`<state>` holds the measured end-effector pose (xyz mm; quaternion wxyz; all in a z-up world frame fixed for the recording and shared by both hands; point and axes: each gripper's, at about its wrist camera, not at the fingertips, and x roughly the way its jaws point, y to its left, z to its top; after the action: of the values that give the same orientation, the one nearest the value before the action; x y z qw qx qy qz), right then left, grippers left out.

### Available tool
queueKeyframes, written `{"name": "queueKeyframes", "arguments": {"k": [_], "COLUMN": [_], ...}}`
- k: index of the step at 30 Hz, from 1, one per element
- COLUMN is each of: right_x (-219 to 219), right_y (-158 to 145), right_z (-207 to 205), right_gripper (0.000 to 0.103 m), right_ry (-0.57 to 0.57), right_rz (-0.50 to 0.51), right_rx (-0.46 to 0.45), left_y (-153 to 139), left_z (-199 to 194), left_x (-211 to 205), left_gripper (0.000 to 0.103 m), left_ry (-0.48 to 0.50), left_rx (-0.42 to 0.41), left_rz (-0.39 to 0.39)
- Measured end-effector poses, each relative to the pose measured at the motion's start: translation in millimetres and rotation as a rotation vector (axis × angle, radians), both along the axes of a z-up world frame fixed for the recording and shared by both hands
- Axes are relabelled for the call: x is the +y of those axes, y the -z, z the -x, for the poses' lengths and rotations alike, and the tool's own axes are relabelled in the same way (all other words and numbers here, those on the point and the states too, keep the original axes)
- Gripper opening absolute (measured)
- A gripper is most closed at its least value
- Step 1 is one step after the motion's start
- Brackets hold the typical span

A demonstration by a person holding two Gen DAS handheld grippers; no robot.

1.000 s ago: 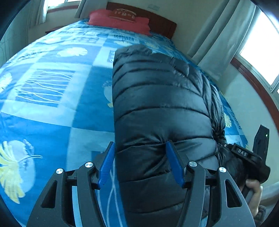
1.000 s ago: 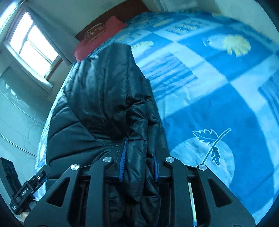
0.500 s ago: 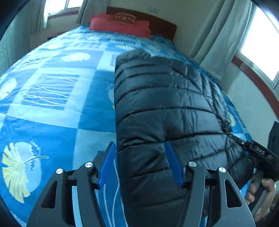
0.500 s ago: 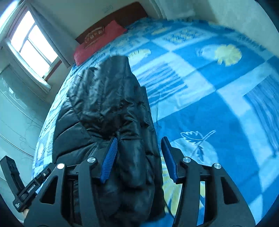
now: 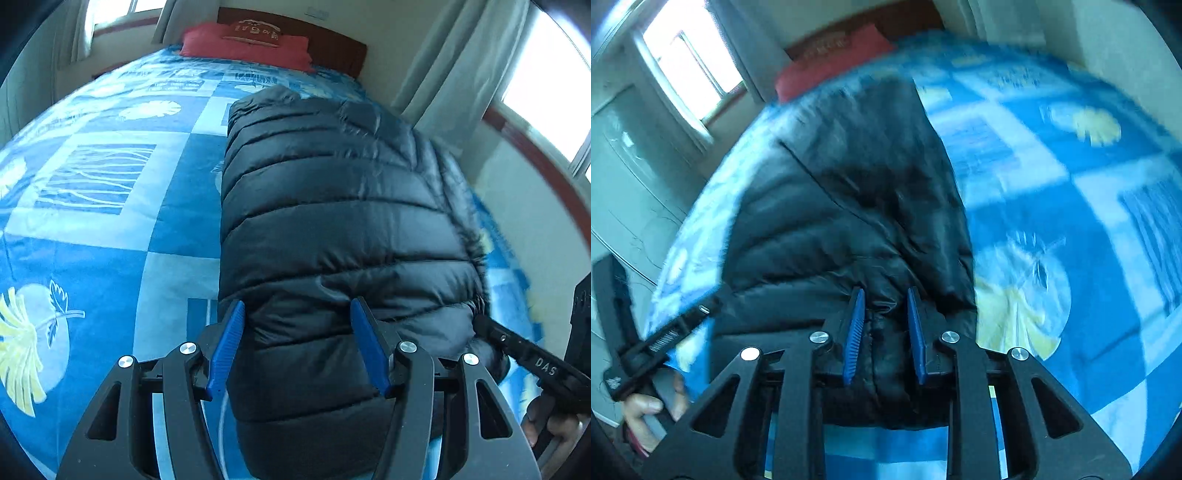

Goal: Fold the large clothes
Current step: 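Grasp the folded jacket with the right tool and press it flat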

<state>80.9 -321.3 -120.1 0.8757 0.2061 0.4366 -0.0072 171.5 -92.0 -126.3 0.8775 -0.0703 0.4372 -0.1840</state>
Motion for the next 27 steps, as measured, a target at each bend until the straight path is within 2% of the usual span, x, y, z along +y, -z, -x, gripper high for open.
{"name": "queueKeyframes", "arguments": {"k": [2,7,11,13,15,17,20,24,27], "right_x": [-1,0,0,2,1,0,-4,-7,-12], "right_y": [15,13,-18,-44,-61,-67,-62,-26,-4], "right_z": [-2,-4,5,8,3,-12,-38,-64,-70], "right_gripper": [0.023,0.023,0.024,0.024,0.026,0.026,0.026,0.024,0.021], "right_ry": [0.005,0.004,0.005,0.012,0.015,0.018,0.014,0.017,0.018], "right_rz": [-0.014,-0.018,0.001,0.038,0.042,0.056,0.045,0.077,0.043], "right_rx": [-0.001,0.007,-0.002,-0.067,-0.111,-0.128,-0.141,-0.059,-0.038], "left_y": [6,5,-13,-28,-42,-49,-44,-13,-5], "left_z": [-2,0,4,5,-2,-16,-37,-65,-65], "left_x": [-4,-2,13,18,17,13,7,-4,-11], "left_gripper": [0.059,0.059,0.059,0.059,0.059,0.059,0.059,0.062,0.062], "left_ry": [0.003,0.013,-0.006,-0.023,-0.021,-0.019,-0.031,-0.032,-0.01], "left_rx": [-0.003,-0.021,-0.005,-0.043,-0.088,-0.1,-0.074,0.014,-0.021], "left_rz": [-0.024,-0.035,0.016,0.04,0.048,0.049,0.063,0.043,-0.006]}}
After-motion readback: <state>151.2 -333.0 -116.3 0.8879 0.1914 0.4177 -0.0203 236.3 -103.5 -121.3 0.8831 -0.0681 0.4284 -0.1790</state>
